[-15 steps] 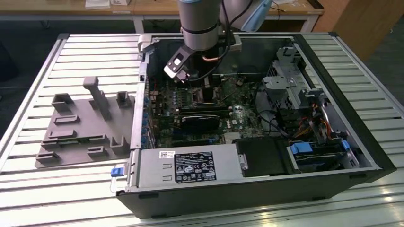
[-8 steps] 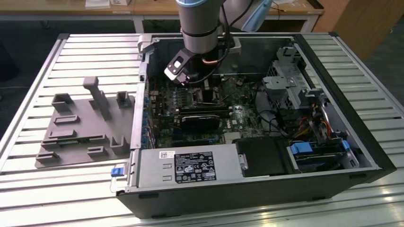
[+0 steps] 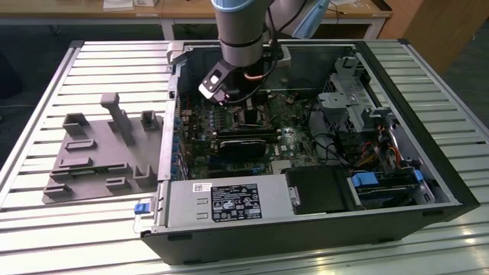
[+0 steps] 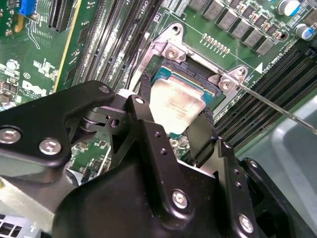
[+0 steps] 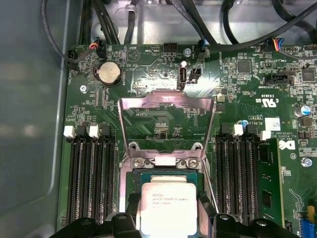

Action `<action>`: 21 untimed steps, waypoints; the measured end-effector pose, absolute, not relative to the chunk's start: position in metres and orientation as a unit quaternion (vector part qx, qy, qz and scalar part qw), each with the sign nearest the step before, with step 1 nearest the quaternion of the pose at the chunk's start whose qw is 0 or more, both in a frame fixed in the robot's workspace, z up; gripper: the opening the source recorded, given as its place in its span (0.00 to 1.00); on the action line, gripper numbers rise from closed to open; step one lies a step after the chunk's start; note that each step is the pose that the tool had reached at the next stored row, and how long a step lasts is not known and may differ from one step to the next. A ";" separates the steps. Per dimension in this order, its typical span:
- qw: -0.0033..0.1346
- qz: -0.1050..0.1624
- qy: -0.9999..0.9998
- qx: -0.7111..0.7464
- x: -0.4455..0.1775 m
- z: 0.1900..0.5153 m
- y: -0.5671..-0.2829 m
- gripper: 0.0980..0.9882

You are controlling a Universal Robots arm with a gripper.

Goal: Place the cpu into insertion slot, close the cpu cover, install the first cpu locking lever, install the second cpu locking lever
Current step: 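Place the cpu into insertion slot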

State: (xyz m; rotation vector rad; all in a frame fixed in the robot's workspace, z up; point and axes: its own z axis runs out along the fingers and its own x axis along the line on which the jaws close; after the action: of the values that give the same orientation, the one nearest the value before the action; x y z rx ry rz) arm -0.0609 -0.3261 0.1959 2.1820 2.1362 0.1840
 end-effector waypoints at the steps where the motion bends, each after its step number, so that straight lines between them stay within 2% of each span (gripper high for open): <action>1: 0.041 0.060 0.698 0.713 -0.061 0.195 -0.326 0.49; 21: 0.039 0.062 0.697 0.713 -0.063 0.192 -0.324 0.49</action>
State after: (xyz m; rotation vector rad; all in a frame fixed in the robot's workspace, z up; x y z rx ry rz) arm -0.0629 -0.3235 0.1919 2.1860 2.1371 0.1901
